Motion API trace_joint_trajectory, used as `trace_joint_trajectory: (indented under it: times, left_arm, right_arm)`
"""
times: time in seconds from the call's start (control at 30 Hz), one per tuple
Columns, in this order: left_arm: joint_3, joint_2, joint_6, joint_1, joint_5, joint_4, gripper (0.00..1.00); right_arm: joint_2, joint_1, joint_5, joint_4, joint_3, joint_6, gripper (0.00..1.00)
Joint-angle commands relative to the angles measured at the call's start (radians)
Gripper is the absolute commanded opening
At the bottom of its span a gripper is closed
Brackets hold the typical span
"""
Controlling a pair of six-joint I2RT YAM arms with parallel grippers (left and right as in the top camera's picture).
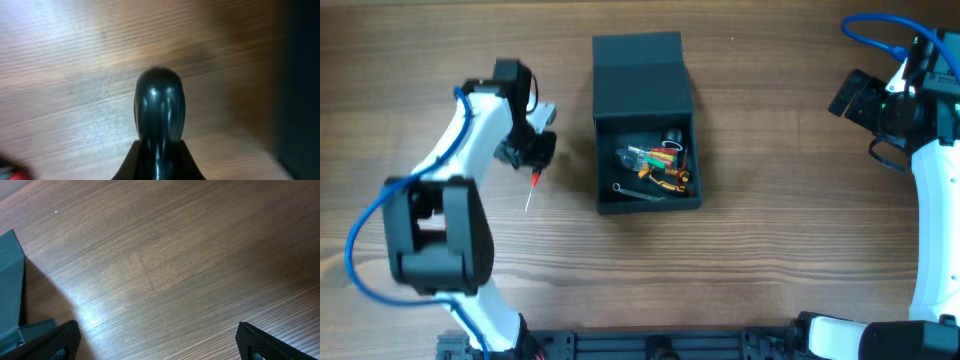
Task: Pack container
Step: 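Lower the left gripper and grasp the red-black screwdriver handle, then carry the screwdriver right into the green box and release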
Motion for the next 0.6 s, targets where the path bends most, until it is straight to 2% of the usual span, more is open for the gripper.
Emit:
trace_joint_trajectory:
  times: [0.0,0.13,0.33,0.43,0.5,0.57]
  left_arm:
    - [0.201,-0.165,-0.018,-0.079,0.092,-0.059,0.04]
    - [0.321,-0.248,0.152,-0.212,0.092,-0.069,0.04]
    - [0.324,-0.251,0.597,-0.461,0.092,-0.051,0.04]
    - [0.324,-0.2,0.65,-0.527,0.092,-0.05,0.05]
    - [0.324,-0.164,0.666,-0.542,0.092,-0.056,0.16]
    - [0.324,-0.12,0.666,-0.545,0.092,-0.062,0.19]
  right_arm:
    - [0.005,-0.002,0.021,0.002,-0.006,-0.007,1.0]
    - [0.005,-0.002,0.021,0.003,-0.006,-0.007,1.0]
    - [0.005,-0.002,0.021,0.003,-0.006,-0.007,1.0]
    - [0.005,-0.002,0.021,0.003,-0.006,-0.007,1.0]
    - [0.005,-0.002,0.021,0.003,-0.006,-0.007,1.0]
    - [0.005,-0.002,0.021,0.003,-0.006,-0.007,1.0]
